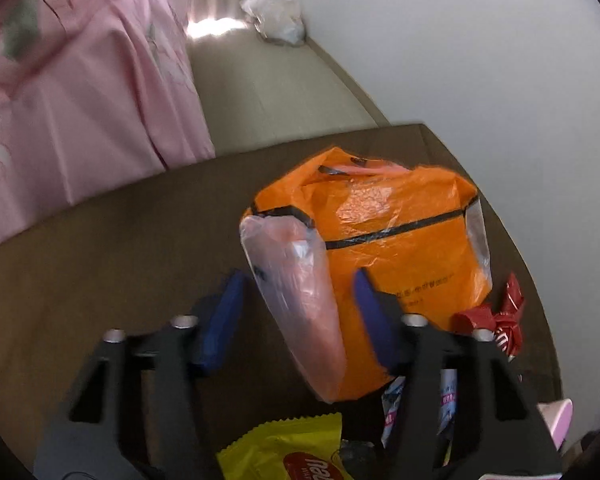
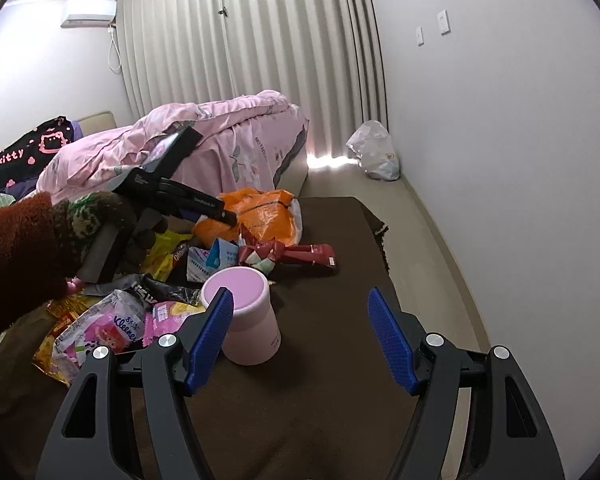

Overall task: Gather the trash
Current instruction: 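Reach the left gripper back to the pile and grasp the orange bag, then lift the orange bag with the left gripper while the right gripper grasps the red wrapper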

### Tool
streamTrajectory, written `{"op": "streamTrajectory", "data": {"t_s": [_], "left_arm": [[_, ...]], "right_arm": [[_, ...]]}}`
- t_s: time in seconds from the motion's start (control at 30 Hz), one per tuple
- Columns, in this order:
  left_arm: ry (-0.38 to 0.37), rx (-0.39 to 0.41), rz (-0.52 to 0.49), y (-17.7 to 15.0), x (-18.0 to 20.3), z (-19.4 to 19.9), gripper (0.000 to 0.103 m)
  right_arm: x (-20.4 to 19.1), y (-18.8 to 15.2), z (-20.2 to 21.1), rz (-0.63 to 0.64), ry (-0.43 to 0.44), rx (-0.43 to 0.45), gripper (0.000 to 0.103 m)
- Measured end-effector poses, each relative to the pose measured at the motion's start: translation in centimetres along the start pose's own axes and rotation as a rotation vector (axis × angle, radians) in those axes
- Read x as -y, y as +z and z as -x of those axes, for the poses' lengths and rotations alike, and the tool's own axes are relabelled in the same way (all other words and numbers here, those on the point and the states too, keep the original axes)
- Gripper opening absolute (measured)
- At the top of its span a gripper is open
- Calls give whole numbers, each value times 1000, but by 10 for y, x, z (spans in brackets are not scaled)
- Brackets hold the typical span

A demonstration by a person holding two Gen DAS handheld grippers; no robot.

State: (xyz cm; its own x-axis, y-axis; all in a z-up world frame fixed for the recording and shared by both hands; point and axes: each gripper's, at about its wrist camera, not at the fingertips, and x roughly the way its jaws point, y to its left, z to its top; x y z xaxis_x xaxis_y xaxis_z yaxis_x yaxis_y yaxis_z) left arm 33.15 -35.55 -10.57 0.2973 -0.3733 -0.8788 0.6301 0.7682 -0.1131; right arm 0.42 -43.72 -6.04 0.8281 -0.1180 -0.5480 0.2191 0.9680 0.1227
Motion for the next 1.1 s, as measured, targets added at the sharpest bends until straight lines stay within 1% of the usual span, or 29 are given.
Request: {"op": "streamTrajectory", "data": {"t_s": [0.03,0.07,0.1,0.13,0.2,0.23,0.3,0.33,0.4,0.43,0.5,0.57,0.6,0.63,0.67,0.7,0.73,0.77,0.87,0.93,1.03,1.07,1.1], "left_arm": [[-20,4,3,-1,1,3,32],[-40,27,15,-3,0,11,26],[-49,48,26,-6,-2,18,23],[-64,86,43,-10,-3,32,22],[-75,132,63,-16,-5,52,21],[-76,162,76,-24,-7,67,21],[-59,199,85,-37,-9,88,21],[-47,223,93,-47,-11,102,21],[-48,252,116,-59,-18,121,21],[-49,271,138,-71,-25,136,21],[-55,299,185,-89,-35,156,21],[-73,325,241,-114,-50,180,21],[-74,335,260,-123,-55,188,21],[-74,344,285,-137,-61,198,21],[-79,346,307,-151,-67,207,21],[-82,342,319,-155,-71,215,21],[-77,334,332,-168,-76,219,21],[-68,323,344,-180,-80,222,21],[-35,298,383,-209,-91,225,21],[-19,290,417,-225,-96,225,21],[-10,270,461,-245,-106,218,21],[-1,262,472,-251,-107,216,21],[7,257,482,-255,-109,213,21]], "right_arm": [[-1,-1,0,0,1,-2,66],[-2,-2,0,0,3,-5,66],[-3,-2,0,2,6,-7,66],[-5,-3,0,7,9,-12,66],[-8,-4,0,17,10,-17,66],[-9,-4,0,22,12,-18,66],[-11,-1,1,34,21,-14,66],[-11,3,1,46,29,-7,66],[-11,15,-2,89,36,10,66],[-10,21,-5,120,33,20,66],[-4,38,-19,196,28,19,66],[7,54,-39,234,38,-3,66],[15,61,-52,250,59,-25,64],[22,66,-66,258,85,-58,60],[27,69,-77,260,103,-84,59],[31,72,-91,261,133,-122,59],[35,73,-107,269,164,-164,59],[36,73,-117,279,181,-188,59],[33,70,-155,310,258,-280,59],[26,68,-173,319,303,-321,57],[13,64,-192,372,288,-348,56],[8,64,-200,383,287,-370,56],[3,63,-205,399,278,-379,52]]}}
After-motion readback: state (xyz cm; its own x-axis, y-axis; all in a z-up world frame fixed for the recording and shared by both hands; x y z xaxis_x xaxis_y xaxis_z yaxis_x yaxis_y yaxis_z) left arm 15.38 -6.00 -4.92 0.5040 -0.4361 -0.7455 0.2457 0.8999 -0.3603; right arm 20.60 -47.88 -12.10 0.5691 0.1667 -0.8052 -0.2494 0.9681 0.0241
